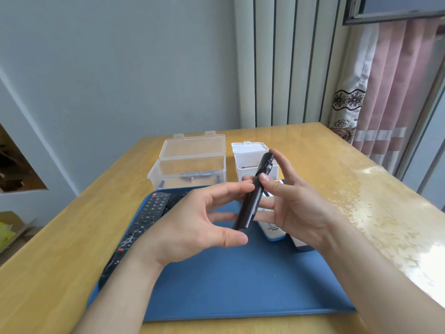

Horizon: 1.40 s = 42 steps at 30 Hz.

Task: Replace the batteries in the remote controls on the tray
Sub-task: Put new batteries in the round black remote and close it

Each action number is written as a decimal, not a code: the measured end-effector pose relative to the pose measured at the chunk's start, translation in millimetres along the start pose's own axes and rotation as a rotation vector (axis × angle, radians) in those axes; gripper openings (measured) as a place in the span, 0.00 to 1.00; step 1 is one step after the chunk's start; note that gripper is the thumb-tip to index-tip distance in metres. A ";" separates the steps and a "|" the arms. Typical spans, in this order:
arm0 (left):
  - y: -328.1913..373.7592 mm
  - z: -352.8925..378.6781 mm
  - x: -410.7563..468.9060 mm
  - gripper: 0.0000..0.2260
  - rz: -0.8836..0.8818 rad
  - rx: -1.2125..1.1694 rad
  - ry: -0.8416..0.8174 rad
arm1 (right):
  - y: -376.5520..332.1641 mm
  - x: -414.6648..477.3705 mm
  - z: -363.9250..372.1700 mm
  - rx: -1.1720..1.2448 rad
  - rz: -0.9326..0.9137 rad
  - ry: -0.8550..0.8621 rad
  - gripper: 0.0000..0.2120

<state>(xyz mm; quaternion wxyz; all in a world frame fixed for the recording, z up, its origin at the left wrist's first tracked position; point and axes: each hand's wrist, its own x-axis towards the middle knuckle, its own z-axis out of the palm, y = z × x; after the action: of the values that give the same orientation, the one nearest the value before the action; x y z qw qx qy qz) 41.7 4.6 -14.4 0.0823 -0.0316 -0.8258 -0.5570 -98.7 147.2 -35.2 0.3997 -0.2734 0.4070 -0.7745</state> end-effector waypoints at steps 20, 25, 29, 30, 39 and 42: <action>0.8 -2.1 2.5 0.29 -0.016 0.085 0.125 | 4.0 1.7 6.0 -0.020 -0.044 0.069 0.34; 4.5 -1.9 2.8 0.29 0.026 0.219 0.185 | 0.6 -1.2 8.9 -0.039 -0.041 0.023 0.33; 4.9 -1.5 3.5 0.31 0.060 0.261 0.188 | -1.4 -3.3 9.7 -0.068 -0.022 -0.031 0.32; 4.4 -1.2 3.7 0.31 0.073 0.270 0.194 | -1.7 -4.2 10.5 -0.072 -0.015 -0.045 0.32; -3.3 1.1 4.7 0.31 0.080 0.223 0.194 | -5.1 -5.3 12.1 -0.130 -0.003 0.037 0.32; -0.4 -0.1 0.9 0.33 -0.024 0.031 0.107 | -0.1 -2.5 21.6 -0.480 -0.118 0.218 0.33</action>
<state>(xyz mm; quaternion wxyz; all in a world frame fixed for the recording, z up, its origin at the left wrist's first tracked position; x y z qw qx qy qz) 40.8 4.3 -14.5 0.1202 0.0096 -0.8292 -0.5458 -81.2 140.5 -24.2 0.2317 -0.2987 0.6029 -0.7026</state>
